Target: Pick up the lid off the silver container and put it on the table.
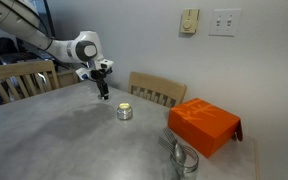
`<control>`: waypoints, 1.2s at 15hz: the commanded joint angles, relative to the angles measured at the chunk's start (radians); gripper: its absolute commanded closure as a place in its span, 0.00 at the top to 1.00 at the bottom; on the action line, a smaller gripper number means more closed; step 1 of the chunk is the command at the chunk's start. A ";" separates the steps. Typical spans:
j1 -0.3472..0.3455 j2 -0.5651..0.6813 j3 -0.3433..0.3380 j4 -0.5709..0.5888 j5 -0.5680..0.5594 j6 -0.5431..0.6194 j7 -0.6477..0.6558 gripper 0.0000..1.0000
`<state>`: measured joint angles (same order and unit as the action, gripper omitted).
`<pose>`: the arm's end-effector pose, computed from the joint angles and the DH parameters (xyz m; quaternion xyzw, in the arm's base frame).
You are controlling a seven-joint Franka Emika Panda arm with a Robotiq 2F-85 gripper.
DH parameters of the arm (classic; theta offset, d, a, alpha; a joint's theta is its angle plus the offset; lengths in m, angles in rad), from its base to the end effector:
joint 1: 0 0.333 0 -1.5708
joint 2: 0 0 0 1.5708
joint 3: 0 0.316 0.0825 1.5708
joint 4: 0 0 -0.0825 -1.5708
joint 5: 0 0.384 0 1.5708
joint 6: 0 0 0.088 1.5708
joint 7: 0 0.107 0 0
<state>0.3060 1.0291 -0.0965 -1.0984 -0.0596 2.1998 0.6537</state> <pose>0.7568 0.1842 0.1943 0.9809 -0.1791 0.0617 0.0433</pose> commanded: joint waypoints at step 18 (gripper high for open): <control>-0.082 0.174 0.032 0.190 0.112 -0.080 0.291 0.44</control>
<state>0.2269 1.1674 -0.0609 -0.9428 0.0558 2.0769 0.9160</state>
